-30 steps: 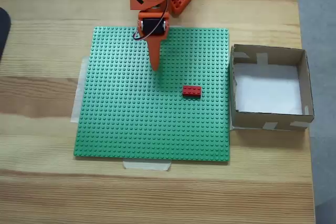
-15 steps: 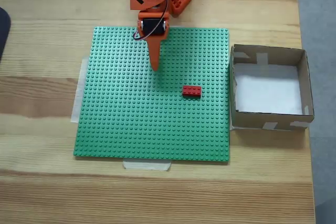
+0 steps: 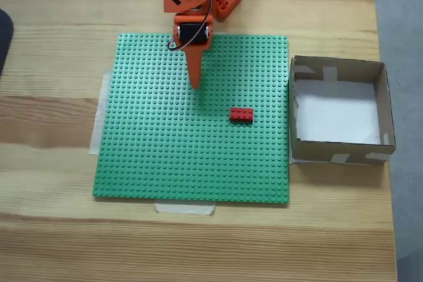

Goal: Pick the red lego block and put it in the box.

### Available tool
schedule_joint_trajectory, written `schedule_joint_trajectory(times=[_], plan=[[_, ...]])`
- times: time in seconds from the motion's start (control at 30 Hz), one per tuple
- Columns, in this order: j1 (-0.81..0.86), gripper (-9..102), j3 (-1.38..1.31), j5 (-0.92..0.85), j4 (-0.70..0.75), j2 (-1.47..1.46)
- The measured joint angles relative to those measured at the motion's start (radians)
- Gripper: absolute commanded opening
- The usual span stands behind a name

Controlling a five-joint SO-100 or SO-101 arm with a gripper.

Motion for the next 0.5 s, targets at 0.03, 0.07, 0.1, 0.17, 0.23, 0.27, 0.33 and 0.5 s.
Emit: schedule_joint_trajectory(times=[0.03, 0.07, 0.1, 0.17, 0.23, 0.27, 0.33, 0.5], plan=[[0.000, -1, 0.000, 0.000, -0.003, -0.002], [0.000, -1, 0.000, 0.000, -0.003, -0.003], [0.000, -1, -0.005, 0.000, -0.003, -0.009], [0.000, -1, -0.040, 0.002, 0.005, -0.028], [0.000, -1, -0.089, 0.005, 0.021, -0.074], [-0.002, -1, -0.112, 0.009, 0.026, -0.109], [-0.005, -1, -0.146, 0.017, 0.032, -0.167], [-0.011, -1, -0.302, 0.048, 0.071, -0.325]])
